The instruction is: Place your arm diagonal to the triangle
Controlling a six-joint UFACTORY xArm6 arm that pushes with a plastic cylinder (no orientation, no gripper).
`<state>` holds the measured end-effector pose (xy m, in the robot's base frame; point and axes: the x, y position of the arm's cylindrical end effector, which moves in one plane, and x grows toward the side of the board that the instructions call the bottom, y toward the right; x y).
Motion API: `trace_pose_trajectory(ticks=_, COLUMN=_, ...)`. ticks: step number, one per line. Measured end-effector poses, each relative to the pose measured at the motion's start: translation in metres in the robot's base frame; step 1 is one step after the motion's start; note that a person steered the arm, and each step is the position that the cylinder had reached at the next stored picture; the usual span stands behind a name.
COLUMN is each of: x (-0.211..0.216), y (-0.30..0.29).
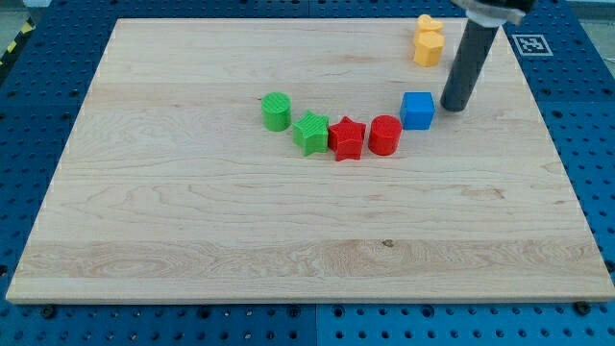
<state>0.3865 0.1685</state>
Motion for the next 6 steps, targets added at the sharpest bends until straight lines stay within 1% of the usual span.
trace_pose_trajectory(ticks=1, x=0.002, y=-0.019)
trace_pose_trajectory(ticks=2, x=0.002, y=-0.017)
trace_pose_trajectory(ticks=4, x=-0.006, y=0.069)
trace_pose_trajectory(ticks=6, x=-0.006, y=0.072)
